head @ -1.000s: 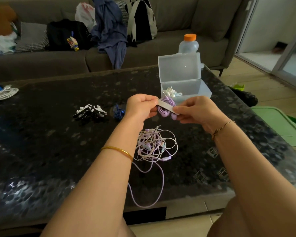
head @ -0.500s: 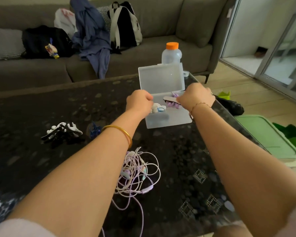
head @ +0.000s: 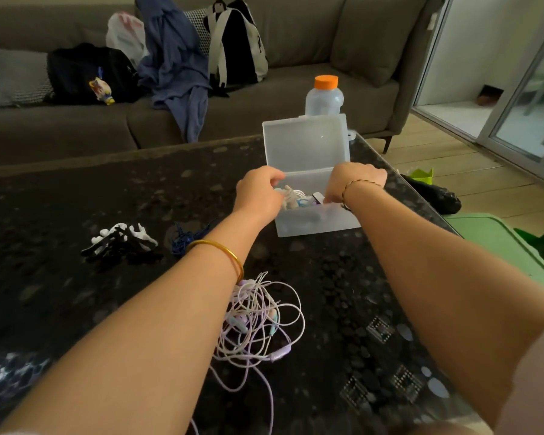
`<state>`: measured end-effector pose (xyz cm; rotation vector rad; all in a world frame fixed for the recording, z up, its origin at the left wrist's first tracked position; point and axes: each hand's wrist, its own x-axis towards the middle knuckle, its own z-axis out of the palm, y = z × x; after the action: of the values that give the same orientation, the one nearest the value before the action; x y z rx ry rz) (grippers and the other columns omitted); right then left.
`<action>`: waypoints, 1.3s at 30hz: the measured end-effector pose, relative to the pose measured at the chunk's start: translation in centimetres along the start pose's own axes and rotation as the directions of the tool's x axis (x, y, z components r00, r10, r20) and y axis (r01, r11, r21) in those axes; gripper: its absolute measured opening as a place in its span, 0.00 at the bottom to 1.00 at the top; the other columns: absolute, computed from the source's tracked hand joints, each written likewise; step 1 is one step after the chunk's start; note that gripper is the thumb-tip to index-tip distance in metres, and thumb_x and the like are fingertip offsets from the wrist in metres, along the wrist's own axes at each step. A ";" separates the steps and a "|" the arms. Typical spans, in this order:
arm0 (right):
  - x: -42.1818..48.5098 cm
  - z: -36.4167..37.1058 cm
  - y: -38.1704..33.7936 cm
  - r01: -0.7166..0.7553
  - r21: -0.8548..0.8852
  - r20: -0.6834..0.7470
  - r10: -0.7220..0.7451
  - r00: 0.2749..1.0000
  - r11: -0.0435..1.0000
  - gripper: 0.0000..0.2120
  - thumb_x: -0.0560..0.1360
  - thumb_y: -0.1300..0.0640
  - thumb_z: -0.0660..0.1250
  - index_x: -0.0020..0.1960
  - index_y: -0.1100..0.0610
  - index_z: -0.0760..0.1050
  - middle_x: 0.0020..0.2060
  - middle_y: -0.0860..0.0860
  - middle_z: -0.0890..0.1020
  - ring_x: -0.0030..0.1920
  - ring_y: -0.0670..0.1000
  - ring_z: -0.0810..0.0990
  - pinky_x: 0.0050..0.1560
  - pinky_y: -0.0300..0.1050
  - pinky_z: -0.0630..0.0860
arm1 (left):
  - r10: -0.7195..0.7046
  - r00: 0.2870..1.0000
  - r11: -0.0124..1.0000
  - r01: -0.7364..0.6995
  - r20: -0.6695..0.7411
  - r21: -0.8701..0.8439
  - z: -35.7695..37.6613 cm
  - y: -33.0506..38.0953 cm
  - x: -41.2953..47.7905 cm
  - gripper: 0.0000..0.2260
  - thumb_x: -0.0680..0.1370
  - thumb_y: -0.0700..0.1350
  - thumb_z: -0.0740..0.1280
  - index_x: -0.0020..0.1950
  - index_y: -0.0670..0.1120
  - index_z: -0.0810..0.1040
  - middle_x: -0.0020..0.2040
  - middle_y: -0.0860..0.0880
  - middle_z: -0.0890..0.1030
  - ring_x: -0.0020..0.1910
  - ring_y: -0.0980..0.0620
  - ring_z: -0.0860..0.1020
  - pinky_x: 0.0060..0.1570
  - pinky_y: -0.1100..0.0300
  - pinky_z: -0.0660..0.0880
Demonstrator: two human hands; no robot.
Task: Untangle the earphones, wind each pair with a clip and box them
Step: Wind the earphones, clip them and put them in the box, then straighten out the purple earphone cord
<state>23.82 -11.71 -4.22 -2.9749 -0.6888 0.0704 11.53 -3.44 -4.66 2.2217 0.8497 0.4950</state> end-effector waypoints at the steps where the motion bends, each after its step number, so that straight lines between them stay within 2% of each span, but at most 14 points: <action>1: -0.7 -0.1 0.1 0.003 0.011 -0.021 -0.003 1.000 1.000 0.12 0.75 0.53 0.67 0.56 0.56 0.76 0.50 0.55 0.78 0.57 0.57 0.74 0.59 0.51 0.66 | -0.004 1.000 1.000 0.004 -0.013 -0.017 -0.7 -0.1 -0.8 0.17 0.78 0.37 0.66 0.67 0.47 0.74 0.62 0.48 0.76 0.61 0.49 0.75 0.57 0.59 0.72; 8: -10.1 -1.8 -1.4 0.188 0.341 -0.302 -0.082 0.950 0.921 0.13 0.76 0.49 0.66 0.53 0.57 0.79 0.49 0.55 0.80 0.54 0.55 0.75 0.58 0.50 0.74 | -0.102 0.993 0.988 0.108 0.055 -0.113 -5.7 -2.0 -8.9 0.10 0.78 0.38 0.66 0.56 0.48 0.80 0.56 0.48 0.80 0.54 0.52 0.77 0.55 0.57 0.76; 10: -13.2 -1.3 -2.3 0.272 0.432 -0.165 -0.221 0.961 0.860 0.11 0.74 0.52 0.69 0.50 0.58 0.82 0.45 0.54 0.82 0.49 0.54 0.79 0.55 0.49 0.77 | -0.131 0.984 0.987 0.140 0.125 -0.073 -6.8 -2.6 -10.6 0.07 0.77 0.38 0.67 0.50 0.49 0.80 0.50 0.48 0.81 0.47 0.54 0.78 0.44 0.61 0.74; 14: -18.9 -0.5 -2.7 0.447 0.335 0.114 -0.507 0.854 0.829 0.06 0.73 0.60 0.68 0.47 0.59 0.83 0.43 0.55 0.84 0.45 0.53 0.81 0.51 0.46 0.79 | -0.141 0.944 0.989 0.121 0.300 0.085 -8.5 -4.0 -13.6 0.09 0.75 0.38 0.70 0.40 0.52 0.78 0.45 0.51 0.80 0.42 0.56 0.76 0.35 0.63 0.70; 18: -20.6 0.0 -2.4 0.431 0.221 0.356 -0.484 0.799 0.875 0.08 0.73 0.58 0.69 0.48 0.63 0.81 0.39 0.57 0.84 0.39 0.54 0.84 0.45 0.47 0.82 | -0.151 0.854 0.950 -0.013 0.498 0.311 -9.0 -4.7 -15.1 0.11 0.72 0.37 0.72 0.42 0.54 0.76 0.46 0.53 0.78 0.47 0.54 0.76 0.48 0.59 0.76; 21: -21.2 0.4 -2.3 0.366 0.293 0.534 -0.469 0.704 0.883 0.13 0.73 0.56 0.71 0.49 0.67 0.79 0.40 0.60 0.84 0.40 0.57 0.85 0.45 0.52 0.82 | -0.182 0.815 0.910 -0.072 0.550 0.409 -8.4 -5.2 -15.7 0.13 0.71 0.42 0.75 0.49 0.53 0.74 0.51 0.54 0.74 0.52 0.52 0.75 0.58 0.53 0.74; 25: -22.3 1.1 -2.5 0.393 0.193 0.643 -0.418 0.642 0.899 0.17 0.73 0.49 0.71 0.42 0.65 0.78 0.32 0.56 0.83 0.31 0.54 0.84 0.37 0.48 0.82 | -0.112 0.839 0.923 -0.111 0.532 0.369 -7.2 -6.0 -15.7 0.12 0.70 0.45 0.76 0.47 0.55 0.75 0.50 0.54 0.71 0.52 0.51 0.74 0.55 0.51 0.74; 29: -21.7 1.7 -2.6 0.415 0.096 0.528 -0.400 0.749 0.905 0.10 0.75 0.59 0.66 0.36 0.61 0.76 0.23 0.52 0.80 0.25 0.50 0.80 0.32 0.44 0.79 | -0.039 0.889 0.933 -0.131 0.455 0.335 -6.4 -6.0 -14.9 0.06 0.75 0.47 0.71 0.44 0.45 0.81 0.47 0.51 0.76 0.44 0.53 0.74 0.44 0.58 0.72; 32: -20.0 0.9 -1.9 0.217 0.484 0.331 -0.407 0.851 0.848 0.11 0.78 0.61 0.61 0.41 0.65 0.77 0.34 0.58 0.83 0.36 0.55 0.82 0.42 0.50 0.81 | -0.099 0.957 0.936 -0.003 0.273 0.351 -7.1 -6.5 -13.8 0.11 0.78 0.49 0.67 0.42 0.42 0.80 0.39 0.46 0.76 0.38 0.49 0.73 0.37 0.57 0.69; 34: -19.6 0.0 -1.6 -0.061 0.824 0.297 -0.337 0.894 0.564 0.09 0.80 0.62 0.58 0.43 0.62 0.73 0.33 0.57 0.80 0.35 0.55 0.81 0.42 0.49 0.81 | -0.165 0.975 0.938 0.107 0.150 0.331 -7.4 -7.5 -12.9 0.10 0.79 0.46 0.65 0.40 0.43 0.78 0.36 0.46 0.76 0.37 0.48 0.74 0.37 0.56 0.69; 36: -19.2 -0.8 -1.3 -0.251 0.943 0.306 -0.272 0.912 0.221 0.09 0.81 0.62 0.56 0.42 0.59 0.70 0.29 0.54 0.73 0.28 0.50 0.75 0.31 0.44 0.79 | -0.248 0.966 0.938 0.222 0.071 0.265 -7.4 -8.4 -12.5 0.10 0.79 0.45 0.65 0.45 0.40 0.79 0.38 0.45 0.77 0.40 0.45 0.77 0.41 0.54 0.74; 37: -18.8 -0.8 -1.0 -0.260 0.952 0.292 -0.218 0.931 0.163 0.09 0.80 0.61 0.56 0.43 0.59 0.71 0.29 0.53 0.70 0.26 0.48 0.70 0.26 0.40 0.75 | -0.291 0.956 0.938 0.277 0.037 0.210 -7.3 -8.7 -12.3 0.10 0.80 0.45 0.64 0.49 0.39 0.79 0.42 0.43 0.79 0.44 0.43 0.78 0.45 0.52 0.76; 38: -18.1 -0.7 -0.9 -0.203 0.945 0.242 -0.131 0.961 0.257 0.07 0.80 0.60 0.58 0.46 0.59 0.73 0.31 0.53 0.71 0.27 0.48 0.69 0.26 0.39 0.72 | -0.341 0.940 0.930 0.336 0.008 0.150 -7.3 -8.9 -12.1 0.10 0.80 0.44 0.63 0.52 0.38 0.79 0.45 0.42 0.79 0.45 0.43 0.79 0.47 0.52 0.77; 39: -17.5 -0.5 -0.6 -0.111 0.874 0.147 -0.039 0.988 0.473 0.07 0.79 0.59 0.59 0.50 0.59 0.75 0.35 0.54 0.75 0.32 0.50 0.73 0.32 0.42 0.74 | -0.388 0.921 0.918 0.389 -0.020 0.079 -7.3 -8.9 -12.0 0.10 0.80 0.44 0.63 0.54 0.39 0.78 0.46 0.42 0.79 0.44 0.44 0.79 0.47 0.52 0.77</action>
<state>7.90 -18.91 -3.24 -1.9490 -0.3917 0.4973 -4.92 -3.54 -7.23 2.0476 1.2975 0.2756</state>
